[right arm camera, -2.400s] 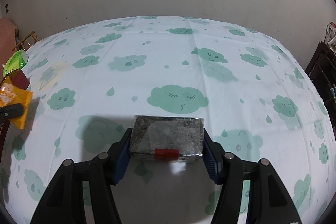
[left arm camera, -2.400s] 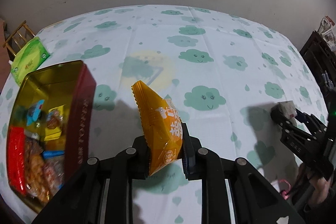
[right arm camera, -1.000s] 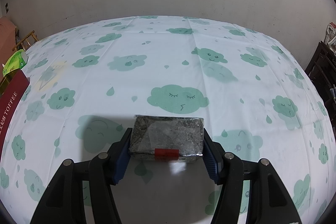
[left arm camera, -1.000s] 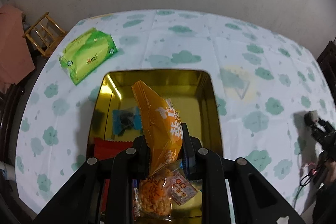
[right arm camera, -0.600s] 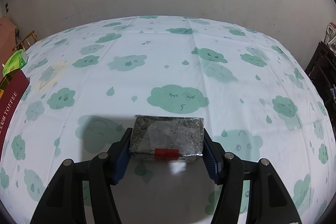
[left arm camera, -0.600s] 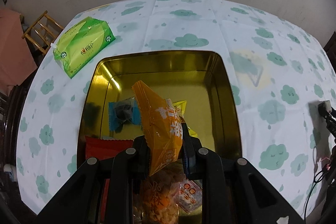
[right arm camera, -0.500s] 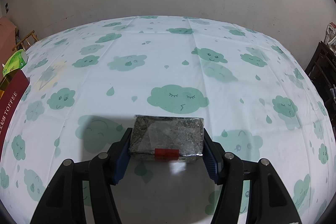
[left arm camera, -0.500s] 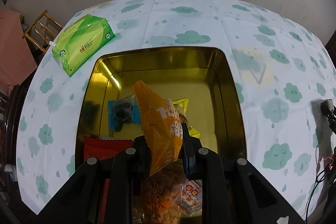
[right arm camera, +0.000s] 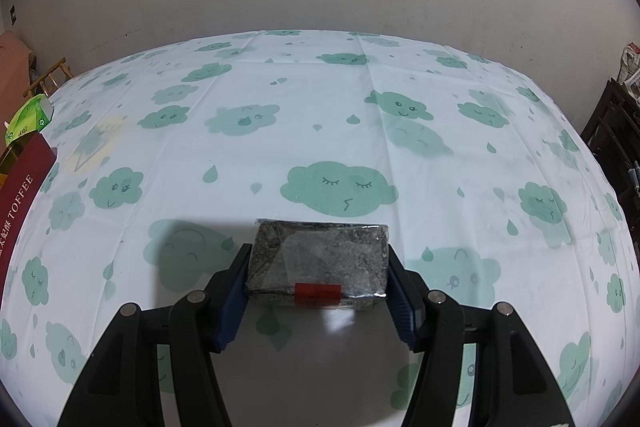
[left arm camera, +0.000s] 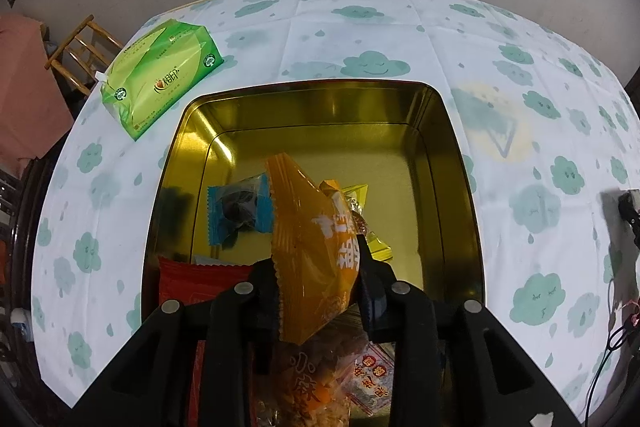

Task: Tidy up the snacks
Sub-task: 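Carry the orange-printed bag into the tin and open the left gripper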

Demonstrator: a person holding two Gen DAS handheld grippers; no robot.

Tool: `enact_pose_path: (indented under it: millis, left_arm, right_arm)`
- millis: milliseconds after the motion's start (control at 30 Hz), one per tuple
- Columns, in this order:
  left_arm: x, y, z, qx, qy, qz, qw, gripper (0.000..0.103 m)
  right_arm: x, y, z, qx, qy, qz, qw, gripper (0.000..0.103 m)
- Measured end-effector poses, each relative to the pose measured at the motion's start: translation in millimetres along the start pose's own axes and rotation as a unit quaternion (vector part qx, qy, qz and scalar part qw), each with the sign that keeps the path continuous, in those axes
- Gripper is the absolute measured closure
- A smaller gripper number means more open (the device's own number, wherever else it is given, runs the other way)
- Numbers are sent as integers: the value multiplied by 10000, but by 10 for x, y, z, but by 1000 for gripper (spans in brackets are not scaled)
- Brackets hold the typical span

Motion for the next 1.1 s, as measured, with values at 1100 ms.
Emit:
enact_pose_path:
  millis: [1100]
  left_arm:
    - [-138, -235, 621, 444, -745, -170, 9961, 48]
  right_arm:
    - [0, 0, -1, 0, 0, 0, 10000, 41]
Point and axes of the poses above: each gripper's, at about its wrist camera, not at the fingertips, and z roughly against the way its jaws point, y to its left, x to its top, the point moved 1 cm from there along -z, roughly the way its jaws point, and after that the axes turned 2 degrees about -z, right-handed, at the moved point
